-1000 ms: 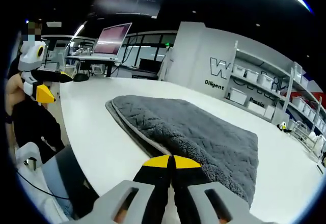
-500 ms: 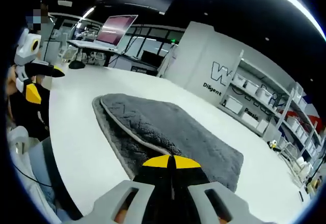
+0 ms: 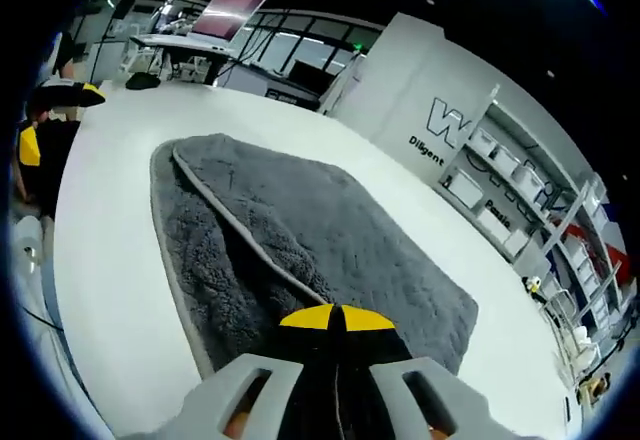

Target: Open the folded towel by lifting each exposed corner and separating the folded layers until the towel lies flat within the target outline without major curled edges

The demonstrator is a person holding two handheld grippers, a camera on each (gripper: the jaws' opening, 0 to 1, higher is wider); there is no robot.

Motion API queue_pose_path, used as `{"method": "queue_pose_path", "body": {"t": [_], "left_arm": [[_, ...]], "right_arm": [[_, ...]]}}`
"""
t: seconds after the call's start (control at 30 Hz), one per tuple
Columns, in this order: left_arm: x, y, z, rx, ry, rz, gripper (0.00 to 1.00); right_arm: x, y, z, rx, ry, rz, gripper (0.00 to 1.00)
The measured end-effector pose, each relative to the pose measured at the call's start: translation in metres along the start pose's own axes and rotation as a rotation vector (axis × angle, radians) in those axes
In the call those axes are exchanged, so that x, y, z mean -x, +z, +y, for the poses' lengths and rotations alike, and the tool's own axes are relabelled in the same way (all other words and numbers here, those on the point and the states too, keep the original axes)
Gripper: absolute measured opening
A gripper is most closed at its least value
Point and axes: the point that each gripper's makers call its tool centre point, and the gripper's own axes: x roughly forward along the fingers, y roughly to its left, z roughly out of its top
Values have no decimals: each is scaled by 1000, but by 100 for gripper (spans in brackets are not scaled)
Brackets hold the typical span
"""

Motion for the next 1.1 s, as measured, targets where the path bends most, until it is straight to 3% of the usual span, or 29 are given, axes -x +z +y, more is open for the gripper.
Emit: {"method": "queue_pose_path", "body": {"t": [0.13,0.23,0.37,0.5,0.6,0.87,0.93,1.1], "left_arm": [[1,-1,0,1,1,1,96],[2,1,0,-1,0,-4,95],[2,1,0,-1,1,-8,95],[3,1,0,1,6,-8,95],[3,1,0,0,7,-10,95],[5,2,-1,-2,2,-14,95],[6,2,0,1,4,-18,95],[8,1,3,6,7,-19,95]], "right_arm": [[11,6,5,20,27,-18,0],[20,20,13,-30,96,-104,0],[39,44,9,-47,83,-227,0],[52,64,20,17,75,-278,0],[54,87,45,101,129,-313,1],[15,117,134,322,326,-288,5],[6,117,149,361,355,-267,5],[-17,115,163,459,346,-213,7]]}}
